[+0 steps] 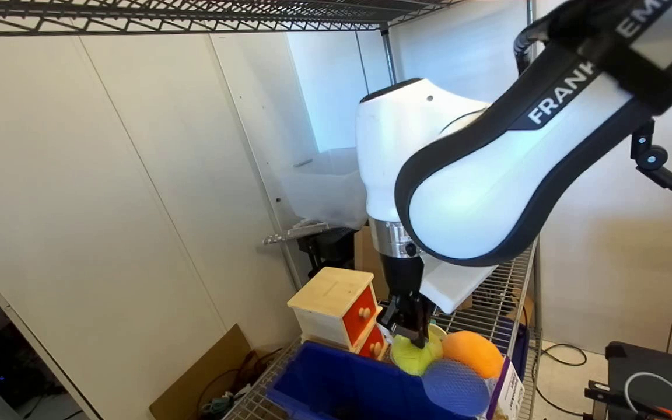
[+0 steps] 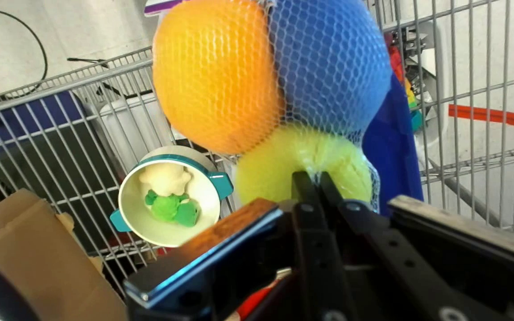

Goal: Pick up the plush toys and put them in the box

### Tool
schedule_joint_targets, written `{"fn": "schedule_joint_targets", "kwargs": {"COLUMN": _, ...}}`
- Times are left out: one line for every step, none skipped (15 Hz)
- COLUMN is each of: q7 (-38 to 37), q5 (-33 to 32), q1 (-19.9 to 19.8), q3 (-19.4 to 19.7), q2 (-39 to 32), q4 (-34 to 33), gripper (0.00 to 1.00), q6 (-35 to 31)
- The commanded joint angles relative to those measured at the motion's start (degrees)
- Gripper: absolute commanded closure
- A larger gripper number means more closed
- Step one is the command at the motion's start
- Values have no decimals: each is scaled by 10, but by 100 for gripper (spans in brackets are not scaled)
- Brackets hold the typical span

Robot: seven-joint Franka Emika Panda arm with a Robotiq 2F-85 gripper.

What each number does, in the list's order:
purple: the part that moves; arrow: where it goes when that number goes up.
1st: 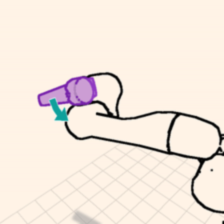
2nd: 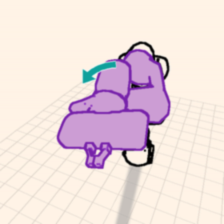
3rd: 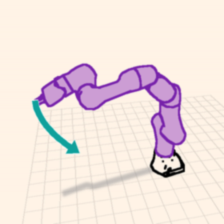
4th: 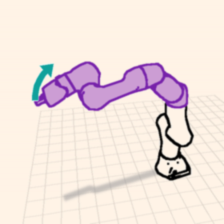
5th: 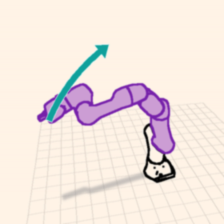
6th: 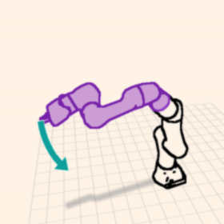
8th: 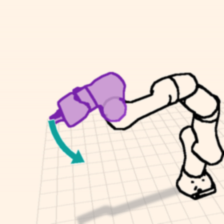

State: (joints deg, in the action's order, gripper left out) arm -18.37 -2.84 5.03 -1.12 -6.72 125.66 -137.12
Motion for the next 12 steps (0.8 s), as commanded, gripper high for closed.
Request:
{"fn": "schedule_joint_targets", "kwargs": {"q7": 32, "q5": 38, "q1": -9, "q3": -5, "q2": -17, "q4": -27, "gripper": 96, "q6": 21}}
{"fn": "schedule_joint_targets", "kwargs": {"q7": 35, "q5": 44, "q1": -11, "q3": -4, "q2": -22, "q4": -32, "gripper": 96, "q6": 21}}
{"fn": "schedule_joint_targets", "kwargs": {"q7": 37, "q5": 50, "q1": -13, "q3": -4, "q2": -26, "q4": -36, "gripper": 93, "q6": 22}}
{"fn": "schedule_joint_targets", "kwargs": {"q7": 38, "q5": 54, "q1": -14, "q3": -3, "q2": -31, "q4": -41, "gripper": 85, "q6": 22}}
{"fn": "schedule_joint_targets", "kwargs": {"q7": 37, "q5": 56, "q1": -15, "q3": -2, "q2": -35, "q4": -45, "gripper": 79, "q6": 22}}
{"fn": "schedule_joint_targets", "kwargs": {"q7": 37, "q5": 56, "q1": -15, "q3": -2, "q2": -39, "q4": -49, "gripper": 71, "q6": 22}}
{"fn": "schedule_joint_targets", "kwargs": {"q7": 34, "q5": 53, "q1": -16, "q3": -1, "q2": -44, "q4": -53, "gripper": 57, "q6": 22}}
{"fn": "schedule_joint_targets", "kwargs": {"q7": 33, "q5": 51, "q1": -16, "q3": -1, "q2": -47, "q4": -56, "gripper": 51, "q6": 23}}
{"fn": "schedule_joint_targets", "kwargs": {"q7": 32, "q5": 49, "q1": -16, "q3": 0, "q2": -49, "q4": -58, "gripper": 43, "q6": 23}}
{"fn": "schedule_joint_targets", "kwargs": {"q7": 33, "q5": 50, "q1": -17, "q3": 0, "q2": -51, "q4": -59, "gripper": 36, "q6": 21}}
{"fn": "schedule_joint_targets", "kwargs": {"q7": 33, "q5": 50, "q1": -17, "q3": 0, "q2": -52, "q4": -61, "gripper": 28, "q6": 22}}
{"fn": "schedule_joint_targets", "kwargs": {"q7": 34, "q5": 50, "q1": -18, "q3": 0, "q2": -53, "q4": -62, "gripper": 22, "q6": 22}}
